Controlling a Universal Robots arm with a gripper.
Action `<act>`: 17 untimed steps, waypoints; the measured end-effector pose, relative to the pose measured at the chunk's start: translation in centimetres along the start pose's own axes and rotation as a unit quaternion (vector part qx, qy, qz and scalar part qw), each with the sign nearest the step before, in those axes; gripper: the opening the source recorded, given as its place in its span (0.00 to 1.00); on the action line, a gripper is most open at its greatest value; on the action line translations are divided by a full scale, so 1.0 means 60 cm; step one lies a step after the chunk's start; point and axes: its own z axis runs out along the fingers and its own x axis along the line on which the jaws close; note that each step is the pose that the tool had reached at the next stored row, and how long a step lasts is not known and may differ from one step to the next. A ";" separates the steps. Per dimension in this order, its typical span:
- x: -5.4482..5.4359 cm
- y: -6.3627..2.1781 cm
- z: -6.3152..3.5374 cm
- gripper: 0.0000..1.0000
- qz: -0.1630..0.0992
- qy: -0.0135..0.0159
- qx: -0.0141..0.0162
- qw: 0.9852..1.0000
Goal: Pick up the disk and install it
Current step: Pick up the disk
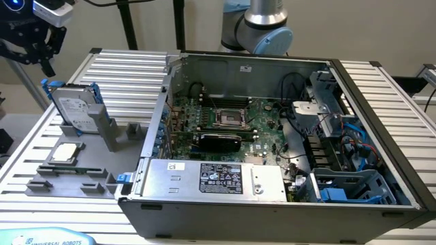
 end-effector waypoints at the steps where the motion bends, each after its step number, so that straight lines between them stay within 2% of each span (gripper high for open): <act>1: 0.000 0.000 0.000 0.11 -0.009 0.000 0.000 1.000; 6: 0.000 0.000 0.001 0.11 -0.054 0.001 0.002 0.999; 7: 0.000 0.000 0.001 0.11 -0.072 0.002 0.002 0.997; 12: 0.000 0.000 0.002 0.11 -0.118 0.003 0.004 0.993; 17: 0.000 0.000 0.003 0.11 -0.162 0.004 0.006 0.987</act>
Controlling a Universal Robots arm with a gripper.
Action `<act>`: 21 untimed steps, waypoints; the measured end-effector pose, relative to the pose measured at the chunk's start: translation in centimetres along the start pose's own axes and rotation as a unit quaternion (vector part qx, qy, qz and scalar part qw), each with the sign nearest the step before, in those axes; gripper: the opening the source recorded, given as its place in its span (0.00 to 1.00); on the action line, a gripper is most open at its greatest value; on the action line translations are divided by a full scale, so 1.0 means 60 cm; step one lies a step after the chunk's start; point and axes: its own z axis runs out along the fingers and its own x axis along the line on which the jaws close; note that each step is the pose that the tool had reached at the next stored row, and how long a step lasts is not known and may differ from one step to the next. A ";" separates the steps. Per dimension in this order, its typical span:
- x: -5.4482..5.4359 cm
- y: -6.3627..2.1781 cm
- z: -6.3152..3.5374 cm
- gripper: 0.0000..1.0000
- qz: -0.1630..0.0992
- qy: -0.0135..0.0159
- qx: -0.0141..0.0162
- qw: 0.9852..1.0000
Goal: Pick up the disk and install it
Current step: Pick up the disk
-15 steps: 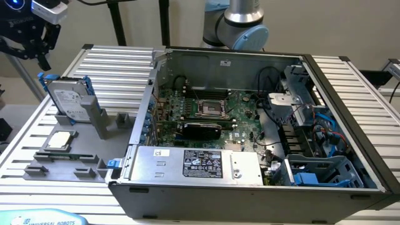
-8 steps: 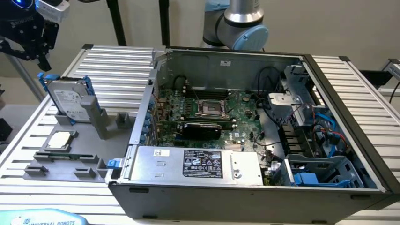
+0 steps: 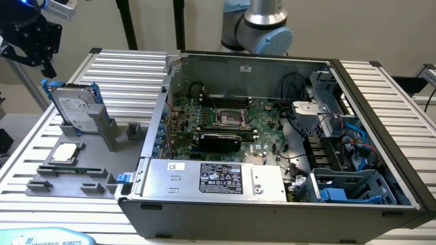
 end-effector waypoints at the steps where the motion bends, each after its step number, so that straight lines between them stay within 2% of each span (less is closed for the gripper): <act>1: 0.000 0.000 0.000 0.11 -0.009 0.000 0.001 1.000; 4: 0.000 0.000 0.001 0.11 -0.036 0.000 0.002 0.999; 7: 0.000 0.000 0.002 0.11 -0.064 0.001 0.003 0.998; 10: 0.000 0.000 0.002 0.11 -0.091 0.002 0.003 0.996; 15: 0.000 0.000 0.003 0.11 -0.133 0.003 0.003 0.991; 18: 0.000 -0.001 0.003 0.11 -0.147 0.004 0.003 0.989; 21: -0.001 -0.002 0.004 0.11 -0.155 0.004 0.003 0.988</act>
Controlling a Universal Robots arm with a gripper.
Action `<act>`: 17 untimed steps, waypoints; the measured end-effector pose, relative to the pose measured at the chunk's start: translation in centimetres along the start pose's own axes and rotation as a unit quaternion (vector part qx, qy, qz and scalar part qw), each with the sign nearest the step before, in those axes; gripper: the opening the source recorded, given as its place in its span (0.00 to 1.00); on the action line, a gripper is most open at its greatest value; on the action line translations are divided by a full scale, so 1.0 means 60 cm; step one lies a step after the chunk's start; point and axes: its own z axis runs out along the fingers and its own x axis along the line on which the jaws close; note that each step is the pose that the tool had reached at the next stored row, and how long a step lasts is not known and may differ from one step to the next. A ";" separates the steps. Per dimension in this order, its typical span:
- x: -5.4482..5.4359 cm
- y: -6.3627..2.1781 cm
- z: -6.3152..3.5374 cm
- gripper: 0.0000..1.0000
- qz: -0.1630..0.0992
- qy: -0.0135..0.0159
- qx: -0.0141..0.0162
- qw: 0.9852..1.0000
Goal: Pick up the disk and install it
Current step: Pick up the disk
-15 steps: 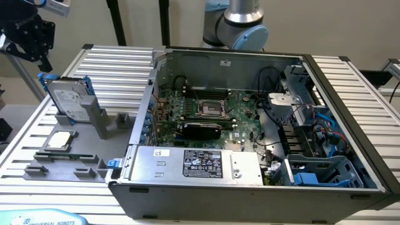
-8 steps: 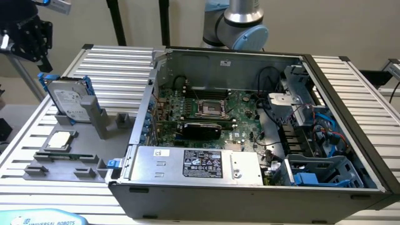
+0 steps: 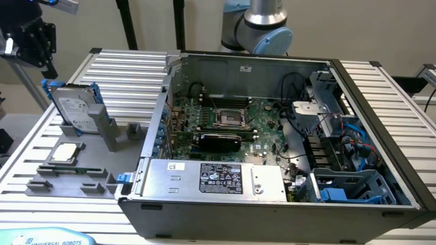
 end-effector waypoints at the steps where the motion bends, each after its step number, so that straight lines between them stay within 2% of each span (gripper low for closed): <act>1: 0.000 -0.001 0.000 0.11 -0.002 0.000 0.000 1.000; 5: -0.002 -0.003 0.000 0.12 -0.006 0.000 0.000 1.000; 7: -0.002 -0.003 0.000 0.24 -0.006 0.000 0.000 1.000; 8: -0.002 -0.003 0.000 0.24 -0.006 0.000 0.000 1.000; 9: -0.002 -0.003 0.000 0.30 -0.006 0.000 0.000 1.000; 10: -0.002 -0.003 0.001 0.30 -0.006 0.000 0.000 1.000; 11: -0.002 -0.003 0.001 0.42 -0.006 0.000 0.000 1.000; 12: -0.002 -0.003 0.003 0.42 -0.006 0.000 0.001 1.000; 13: -0.002 -0.003 0.004 0.48 -0.006 0.000 0.001 1.000; 15: -0.002 -0.003 0.010 0.48 -0.006 0.000 0.002 1.000; 16: -0.002 -0.003 0.013 0.54 -0.006 0.000 0.002 1.000; 17: -0.002 -0.003 0.016 0.54 -0.006 0.000 0.002 1.000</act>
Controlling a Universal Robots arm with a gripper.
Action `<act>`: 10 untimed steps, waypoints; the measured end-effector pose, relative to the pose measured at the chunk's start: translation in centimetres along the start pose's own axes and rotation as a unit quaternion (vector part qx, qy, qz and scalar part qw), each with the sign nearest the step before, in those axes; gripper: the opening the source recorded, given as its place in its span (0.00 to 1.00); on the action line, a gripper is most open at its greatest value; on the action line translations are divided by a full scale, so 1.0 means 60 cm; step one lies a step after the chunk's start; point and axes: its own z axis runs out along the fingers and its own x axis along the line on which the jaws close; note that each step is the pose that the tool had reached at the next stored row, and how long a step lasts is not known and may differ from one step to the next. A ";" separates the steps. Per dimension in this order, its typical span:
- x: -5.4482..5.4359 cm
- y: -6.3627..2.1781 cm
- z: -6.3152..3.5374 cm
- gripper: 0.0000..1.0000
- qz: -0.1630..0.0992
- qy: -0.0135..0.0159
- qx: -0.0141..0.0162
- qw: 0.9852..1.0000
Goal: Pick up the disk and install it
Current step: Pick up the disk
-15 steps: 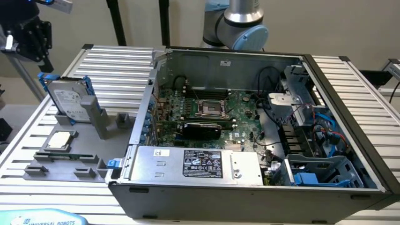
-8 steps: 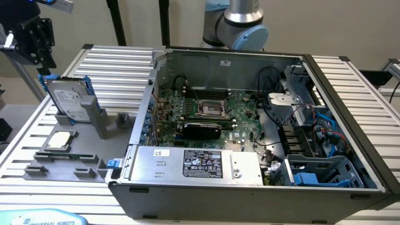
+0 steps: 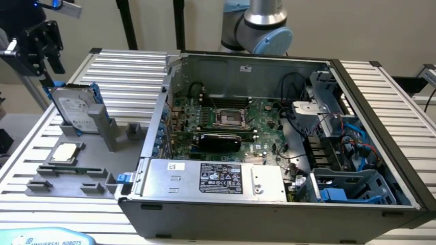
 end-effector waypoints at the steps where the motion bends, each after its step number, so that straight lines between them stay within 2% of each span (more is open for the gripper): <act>1: 0.000 0.000 0.003 0.54 0.000 0.000 0.000 1.000; 10: 0.000 0.001 0.030 0.54 -0.001 0.000 0.001 1.000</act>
